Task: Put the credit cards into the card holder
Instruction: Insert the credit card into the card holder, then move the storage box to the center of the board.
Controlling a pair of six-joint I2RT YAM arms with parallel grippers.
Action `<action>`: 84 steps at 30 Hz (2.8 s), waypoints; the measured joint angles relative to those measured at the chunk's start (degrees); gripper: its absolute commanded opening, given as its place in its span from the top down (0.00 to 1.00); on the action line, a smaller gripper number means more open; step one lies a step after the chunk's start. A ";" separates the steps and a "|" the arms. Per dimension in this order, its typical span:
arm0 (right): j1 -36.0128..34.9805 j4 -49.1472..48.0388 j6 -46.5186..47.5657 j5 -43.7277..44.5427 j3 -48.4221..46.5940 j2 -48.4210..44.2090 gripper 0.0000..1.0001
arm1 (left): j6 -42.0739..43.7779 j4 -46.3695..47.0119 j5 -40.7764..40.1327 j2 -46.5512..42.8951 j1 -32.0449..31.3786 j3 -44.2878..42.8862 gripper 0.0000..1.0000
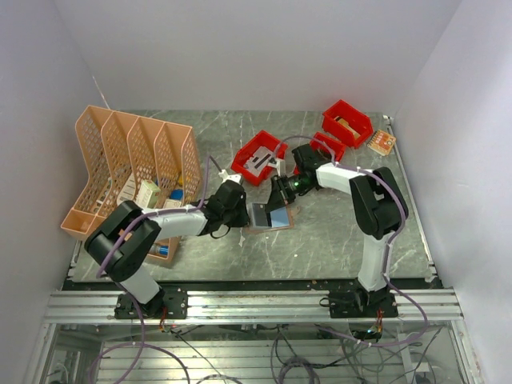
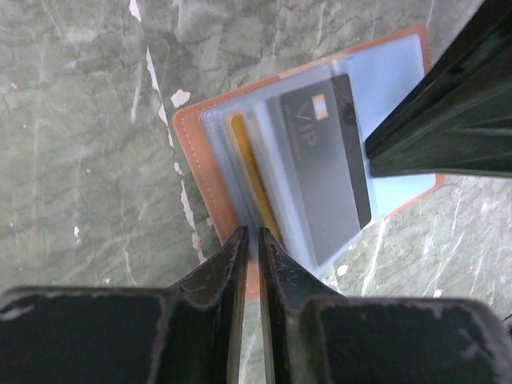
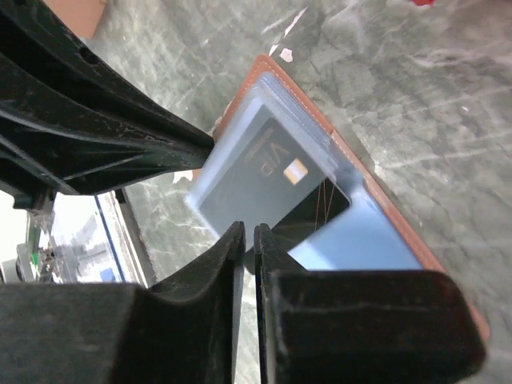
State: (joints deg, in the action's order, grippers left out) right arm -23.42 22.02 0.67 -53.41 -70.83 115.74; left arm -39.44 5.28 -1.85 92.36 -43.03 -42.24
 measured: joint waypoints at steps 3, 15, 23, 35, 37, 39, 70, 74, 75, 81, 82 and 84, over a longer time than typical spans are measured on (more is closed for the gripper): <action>1.14 -0.09 0.79 0.37 1.16 -3.34 0.77 | -0.26 -1.68 -0.63 -1.81 -0.20 0.59 0.68; 1.88 0.35 1.49 3.34 1.31 -2.95 0.63 | -3.45 1.84 1.49 -9.99 -0.22 5.46 0.48; 1.88 0.37 0.33 2.99 1.31 -1.18 0.62 | -5.29 8.87 5.29 -2.16 0.55 6.10 0.53; 2.10 -2.03 -3.30 -1.73 1.31 1.53 0.64 | -6.08 13.73 7.82 -0.39 0.98 7.82 0.56; 2.08 -2.75 -3.76 -2.43 1.33 1.53 0.66 | -6.12 14.34 8.41 -0.02 0.98 7.82 0.56; 2.01 -3.63 -4.22 -2.91 1.55 1.53 0.67 | -6.25 14.82 8.85 0.31 0.98 7.82 0.55; 11.63 2.69 10.91 -0.57 -3.32 -12.39 0.65 | -1.25 9.22 7.54 -22.71 1.68 8.83 0.29; 18.14 -2.16 13.57 3.69 -4.00 -17.90 0.65 | 1.03 9.70 5.25 -26.88 1.70 7.56 0.15; 20.02 -2.91 14.01 5.05 -5.25 -18.21 0.66 | 1.42 10.03 4.50 -27.89 1.73 7.43 0.15; 28.39 -3.78 14.32 15.82 -22.34 -8.22 1.00 | 1.92 11.87 3.30 -29.38 1.99 7.37 0.16; 29.18 -3.74 14.16 17.79 -24.46 -6.16 1.00 | 1.86 12.11 3.32 -29.35 2.01 7.41 0.16; 30.32 -3.23 14.01 22.25 -29.09 -1.09 1.00 | 1.46 12.87 3.37 -29.35 2.03 7.76 0.16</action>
State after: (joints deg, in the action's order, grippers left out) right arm 6.90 18.79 14.68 -31.16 -99.92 114.65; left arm -37.98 18.15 1.52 63.00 -40.99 -34.48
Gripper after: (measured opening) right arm 0.006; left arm 0.840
